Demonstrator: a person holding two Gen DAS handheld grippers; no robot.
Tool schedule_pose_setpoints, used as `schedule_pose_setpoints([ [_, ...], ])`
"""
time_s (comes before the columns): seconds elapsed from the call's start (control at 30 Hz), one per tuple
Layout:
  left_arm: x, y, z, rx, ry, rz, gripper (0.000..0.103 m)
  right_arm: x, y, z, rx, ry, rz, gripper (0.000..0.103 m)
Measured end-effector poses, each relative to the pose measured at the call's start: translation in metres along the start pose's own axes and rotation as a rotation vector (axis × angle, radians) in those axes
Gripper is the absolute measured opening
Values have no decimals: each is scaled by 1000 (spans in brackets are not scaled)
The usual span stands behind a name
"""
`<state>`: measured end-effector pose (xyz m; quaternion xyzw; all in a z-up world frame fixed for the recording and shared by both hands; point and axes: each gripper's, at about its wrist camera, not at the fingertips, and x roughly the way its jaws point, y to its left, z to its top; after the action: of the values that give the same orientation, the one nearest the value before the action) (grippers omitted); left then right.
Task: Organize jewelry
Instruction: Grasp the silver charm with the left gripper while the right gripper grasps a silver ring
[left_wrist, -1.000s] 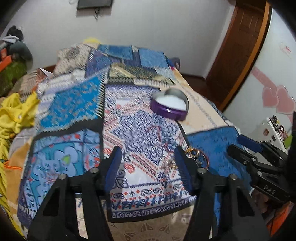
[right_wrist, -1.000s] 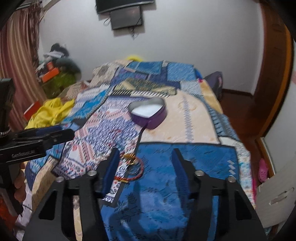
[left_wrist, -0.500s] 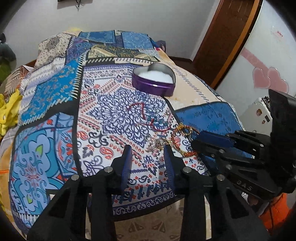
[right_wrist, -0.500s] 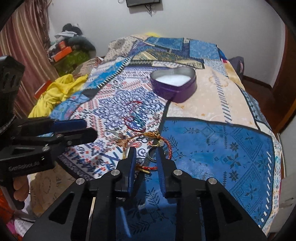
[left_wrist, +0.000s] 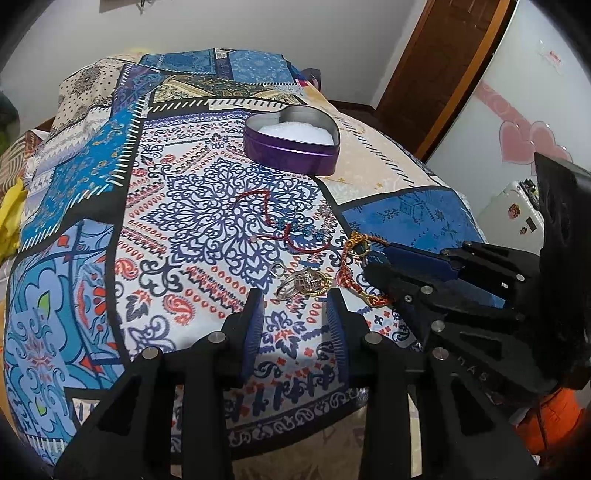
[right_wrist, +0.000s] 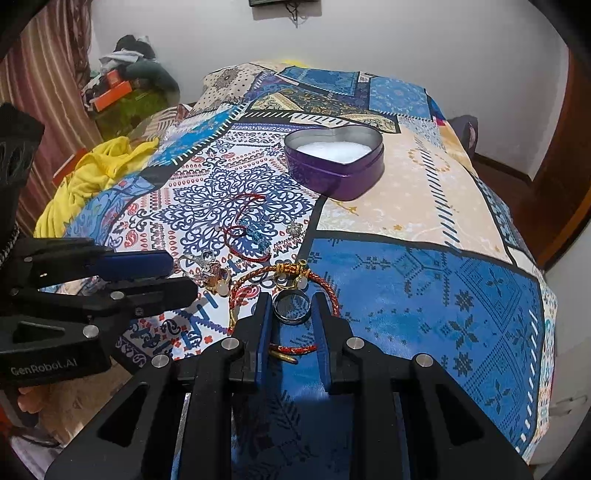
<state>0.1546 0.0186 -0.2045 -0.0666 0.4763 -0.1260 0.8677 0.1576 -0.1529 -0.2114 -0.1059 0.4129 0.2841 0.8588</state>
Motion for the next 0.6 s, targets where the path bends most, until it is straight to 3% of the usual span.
schedule_pose_setpoints([
  [0.33, 7, -2, 6, -27, -4, 36, 34, -2, -2, -3, 0, -25, 11, 19],
  [0.6, 13, -5, 10, -22, -8, 64, 22, -10, -6, -2, 28, -49, 17, 19],
])
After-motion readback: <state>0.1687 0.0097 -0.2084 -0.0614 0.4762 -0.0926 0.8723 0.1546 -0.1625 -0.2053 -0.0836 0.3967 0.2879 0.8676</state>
